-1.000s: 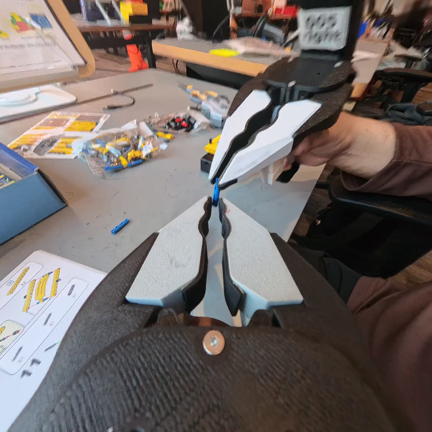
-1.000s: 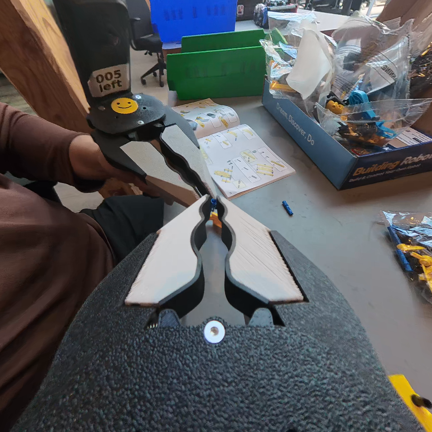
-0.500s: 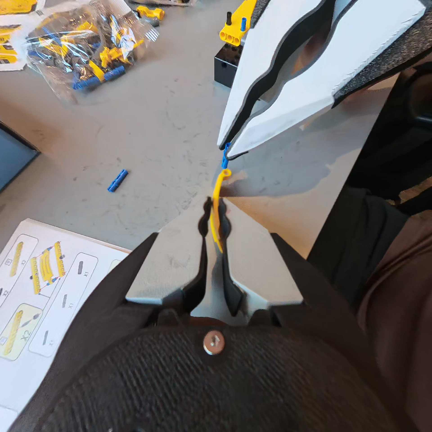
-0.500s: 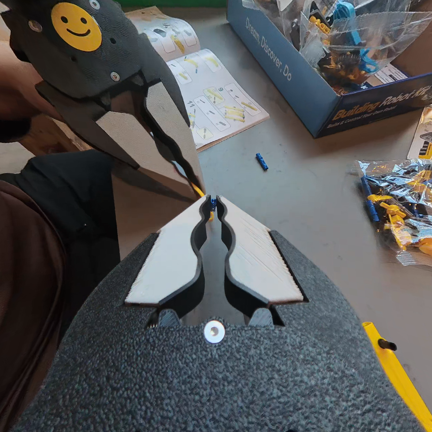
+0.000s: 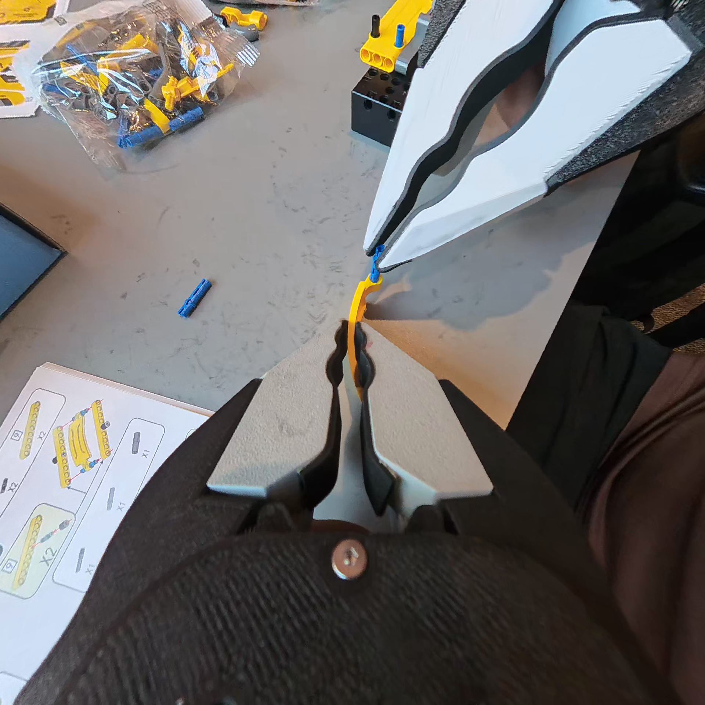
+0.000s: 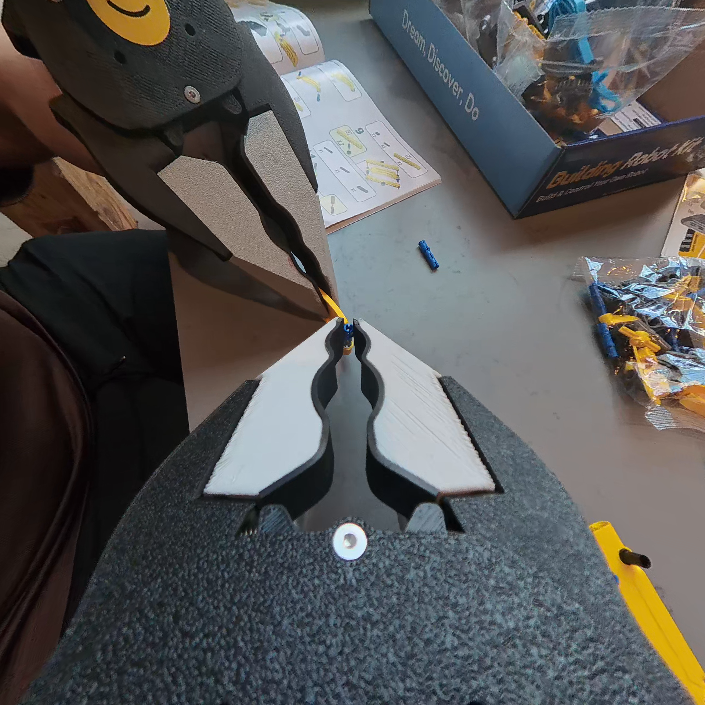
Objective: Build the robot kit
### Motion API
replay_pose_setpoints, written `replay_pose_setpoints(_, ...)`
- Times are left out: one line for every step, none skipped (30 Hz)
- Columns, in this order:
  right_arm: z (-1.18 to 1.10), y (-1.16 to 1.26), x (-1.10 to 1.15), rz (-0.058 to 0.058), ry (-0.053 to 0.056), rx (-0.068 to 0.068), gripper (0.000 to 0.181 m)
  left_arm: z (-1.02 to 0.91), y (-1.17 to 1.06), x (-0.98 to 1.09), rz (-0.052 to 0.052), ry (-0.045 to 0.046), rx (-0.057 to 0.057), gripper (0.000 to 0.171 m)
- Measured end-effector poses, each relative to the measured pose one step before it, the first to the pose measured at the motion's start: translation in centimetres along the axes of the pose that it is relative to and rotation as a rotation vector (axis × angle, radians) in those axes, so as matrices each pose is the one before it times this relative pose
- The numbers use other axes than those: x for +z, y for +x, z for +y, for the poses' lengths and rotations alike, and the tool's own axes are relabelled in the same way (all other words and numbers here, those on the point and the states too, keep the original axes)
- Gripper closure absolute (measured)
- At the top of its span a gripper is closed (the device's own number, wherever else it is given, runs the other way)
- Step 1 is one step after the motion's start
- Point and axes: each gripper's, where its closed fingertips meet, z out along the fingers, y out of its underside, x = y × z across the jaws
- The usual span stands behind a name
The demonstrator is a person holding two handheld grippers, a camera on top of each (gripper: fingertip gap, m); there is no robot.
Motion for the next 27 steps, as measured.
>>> replay_pose_setpoints(0.016,-0.007,-0.014,0.0007,-0.0012,-0.0059,0.178,0.004,0.001,-0.005,-0.0004,0.00006,0.0008,0.171)
replay_pose_setpoints(-0.002,-0.009,-0.009,0.0009,-0.0009,-0.0044,0.178,0.004,-0.009,0.010,0.0008,0.00012,-0.0016,0.171)
replay_pose_setpoints(0.009,-0.042,-0.017,-0.0011,-0.0002,-0.0039,0.178,-0.001,0.002,-0.001,0.0029,0.00023,-0.0031,0.171)
replay_pose_setpoints(0.025,-0.033,-0.033,-0.0016,-0.0008,-0.0056,0.178,0.001,-0.005,-0.005,0.0038,0.00035,-0.0045,0.171)
replay_pose_setpoints(0.046,-0.013,-0.056,-0.0001,-0.0018,-0.0100,0.178,0.001,-0.004,0.008,0.0039,0.00040,-0.0049,0.171)
replay_pose_setpoints(0.042,0.016,-0.045,0.0022,-0.0024,-0.0113,0.178,-0.001,-0.009,-0.003,0.0027,0.00025,-0.0033,0.171)
replay_pose_setpoints(0.034,0.004,-0.022,0.0038,-0.0028,-0.0140,0.178,0.003,0.000,0.010,0.0013,0.00015,-0.0018,0.171)
replay_pose_setpoints(0.034,-0.029,-0.019,0.0069,-0.0054,-0.0211,0.178,0.000,0.008,0.000,0.0006,-0.00003,0.0000,0.171)
replay_pose_setpoints(0.023,-0.034,-0.011,0.0100,-0.0088,-0.0255,0.178,0.000,0.000,0.001,-0.0003,-0.00011,0.0008,0.171)
replay_pose_setpoints(0.017,-0.090,-0.003,0.0100,-0.0108,-0.0291,0.178,-0.003,0.003,0.004,-0.0005,0.00000,0.0013,0.171)
replay_pose_setpoints(0.006,-0.059,0.007,0.0122,-0.0125,-0.0290,0.178,0.001,0.009,0.001,-0.0018,-0.00007,0.0024,0.171)
replay_pose_setpoints(-0.018,-0.074,0.026,0.0106,-0.0119,-0.0283,0.178,0.001,0.001,0.001,-0.0021,-0.00007,0.0030,0.171)
replay_pose_setpoints(-0.009,-0.073,0.038,0.0096,-0.0126,-0.0280,0.178,-0.009,0.012,-0.002,-0.0025,-0.00008,0.0034,0.171)
replay_pose_setpoints(0.012,0.025,-0.011,0.0124,-0.0155,-0.0292,0.178,-0.004,-0.011,0.008,-0.0034,-0.00031,0.0030,0.171)
replay_pose_setpoints(0.043,-0.061,-0.041,0.0050,-0.0154,-0.0238,0.178,0.003,-0.012,-0.003,-0.0023,-0.00007,0.0016,0.171)
replay_pose_setpoints(0.049,-0.156,-0.025,-0.0032,-0.0127,-0.0149,0.178,-0.004,0.006,0.004,-0.0003,0.00006,0.0013,0.171)
replay_pose_setpoints(0.002,-0.048,0.015,0.0012,-0.0052,-0.0067,0.178,-0.001,0.012,0.000,-0.0011,0.00014,0.0020,0.171)
replay_pose_setpoints(-0.048,-0.056,0.082,-0.0022,0.0030,0.0012,0.178,-0.006,0.015,0.004,-0.0018,0.00024,0.0029,0.171)
replay_pose_setpoints(-0.089,0.038,0.093,-0.0010,0.0081,0.0097,0.178,-0.006,-0.006,0.008,-0.0032,-0.00022,0.0028,0.171)
replay_pose_setpoints(-0.073,0.063,0.099,-0.0056,0.0063,0.0223,0.178,-0.005,-0.010,0.006,-0.0024,-0.00008,0.0021,0.171)
replay_pose_setpoints(-0.037,0.134,0.084,-0.0101,0.0045,0.0387,0.178,-0.014,-0.013,0.016,-0.0040,-0.00013,0.0019,0.171)
replay_pose_setpoints(-0.017,0.173,0.044,-0.0168,0.0050,0.0568,0.178,-0.010,-0.025,0.011,-0.0059,-0.00014,0.0030,0.171)
replay_pose_setpoints(0.005,0.195,0.018,-0.0184,0.0058,0.0657,0.178,-0.007,-0.026,0.010,-0.0059,-0.00049,0.0045,0.171)
replay_pose_setpoints(0.016,0.258,-0.003,-0.0126,0.0065,0.0616,0.178,0.010,0.021,0.006,-0.0021,-0.00062,0.0044,0.171)
replay_pose_setpoints(-0.002,0.166,0.020,-0.0150,0.0081,0.0558,0.178,0.006,0.009,-0.006,-0.0005,-0.00035,0.0021,0.171)
replay_pose_setpoints(-0.018,0.061,0.074,-0.0164,0.0085,0.0495,0.178,-0.005,0.008,0.005,0.0015,0.00013,-0.0012,0.171)
replay_pose_setpoints(0.121,0.167,0.116,-0.0056,-0.0031,0.0380,0.178,0.002,0.029,-0.004,0.0040,0.00032,-0.0016,0.171)
